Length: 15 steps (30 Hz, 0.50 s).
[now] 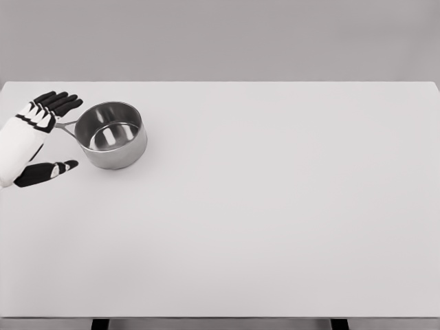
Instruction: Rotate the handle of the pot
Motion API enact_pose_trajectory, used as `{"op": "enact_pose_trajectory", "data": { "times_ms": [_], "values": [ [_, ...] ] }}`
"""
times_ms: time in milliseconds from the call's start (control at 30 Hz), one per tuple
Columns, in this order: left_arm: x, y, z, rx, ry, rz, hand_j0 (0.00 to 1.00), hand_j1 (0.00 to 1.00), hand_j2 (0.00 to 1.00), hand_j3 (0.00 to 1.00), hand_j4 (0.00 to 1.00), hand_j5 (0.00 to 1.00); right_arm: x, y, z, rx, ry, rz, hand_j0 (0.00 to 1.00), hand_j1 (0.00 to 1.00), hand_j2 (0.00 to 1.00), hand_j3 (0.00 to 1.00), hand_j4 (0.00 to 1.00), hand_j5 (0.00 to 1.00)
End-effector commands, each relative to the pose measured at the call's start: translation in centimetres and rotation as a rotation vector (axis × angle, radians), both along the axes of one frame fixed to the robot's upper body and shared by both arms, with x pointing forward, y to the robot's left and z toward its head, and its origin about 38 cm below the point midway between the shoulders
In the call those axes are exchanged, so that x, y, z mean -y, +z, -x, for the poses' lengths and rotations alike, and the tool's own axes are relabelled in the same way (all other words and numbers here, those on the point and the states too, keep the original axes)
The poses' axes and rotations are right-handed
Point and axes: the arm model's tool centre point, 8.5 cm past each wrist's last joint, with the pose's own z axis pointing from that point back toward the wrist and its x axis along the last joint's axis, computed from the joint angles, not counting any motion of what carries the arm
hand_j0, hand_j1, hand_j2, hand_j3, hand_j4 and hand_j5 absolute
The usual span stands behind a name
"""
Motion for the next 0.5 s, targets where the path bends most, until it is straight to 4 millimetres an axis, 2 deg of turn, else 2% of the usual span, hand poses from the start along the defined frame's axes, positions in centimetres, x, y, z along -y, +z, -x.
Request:
{"op": "enact_pose_trajectory", "data": {
  "times_ms": [0,100,200,467],
  "values": [
    [0.3,-0.4,0.1,-0.010,-0.005,0.019,1.00,1.00,1.00,1.00,1.00,1.00,0.0,0.0,0.0,0.000,0.000,0.000,1.00,1.00,1.00,1.00,1.00,1.00],
    [0.4,-0.5,0.1,-0.014,-0.006,0.019,1.00,1.00,1.00,1.00,1.00,1.00,0.0,0.0,0.0,0.000,0.000,0.000,1.00,1.00,1.00,1.00,1.00,1.00],
    [1.3,-0.9,0.0,-0.022,-0.030,0.028,1.00,1.00,1.00,1.00,1.00,1.00,0.0,0.0,0.0,0.000,0.000,0.000,1.00,1.00,1.00,1.00,1.00,1.00],
    [1.3,-0.9,0.0,-0.022,-0.030,0.025,1.00,1.00,1.00,1.00,1.00,1.00,0.0,0.0,0.0,0.000,0.000,0.000,1.00,1.00,1.00,1.00,1.00,1.00]
  ]
}}
